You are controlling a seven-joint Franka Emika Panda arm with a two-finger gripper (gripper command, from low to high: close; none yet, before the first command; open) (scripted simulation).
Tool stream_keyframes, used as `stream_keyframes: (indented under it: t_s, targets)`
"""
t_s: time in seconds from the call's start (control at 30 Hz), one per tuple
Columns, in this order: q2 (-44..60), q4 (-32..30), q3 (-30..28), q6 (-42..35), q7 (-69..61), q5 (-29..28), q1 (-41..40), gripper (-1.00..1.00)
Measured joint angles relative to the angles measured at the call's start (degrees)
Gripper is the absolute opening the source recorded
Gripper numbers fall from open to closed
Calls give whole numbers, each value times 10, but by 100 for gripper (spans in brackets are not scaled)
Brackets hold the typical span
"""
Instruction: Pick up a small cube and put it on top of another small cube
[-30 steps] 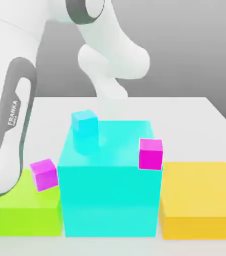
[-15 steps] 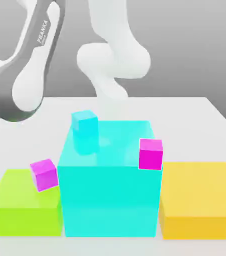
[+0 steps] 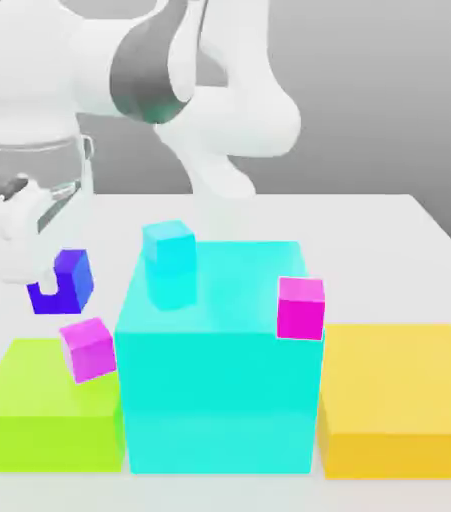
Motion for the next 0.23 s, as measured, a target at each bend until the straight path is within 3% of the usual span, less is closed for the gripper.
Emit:
stream_keyframes:
  t_s: [0.1, 0.13, 0.23]
  targets:
    - [42, -24, -1, 66, 3, 2, 0, -100]
    - [56, -29, -1, 85, 2, 4, 1, 100]
    - [56, -29, -1, 85, 2, 4, 1, 100]
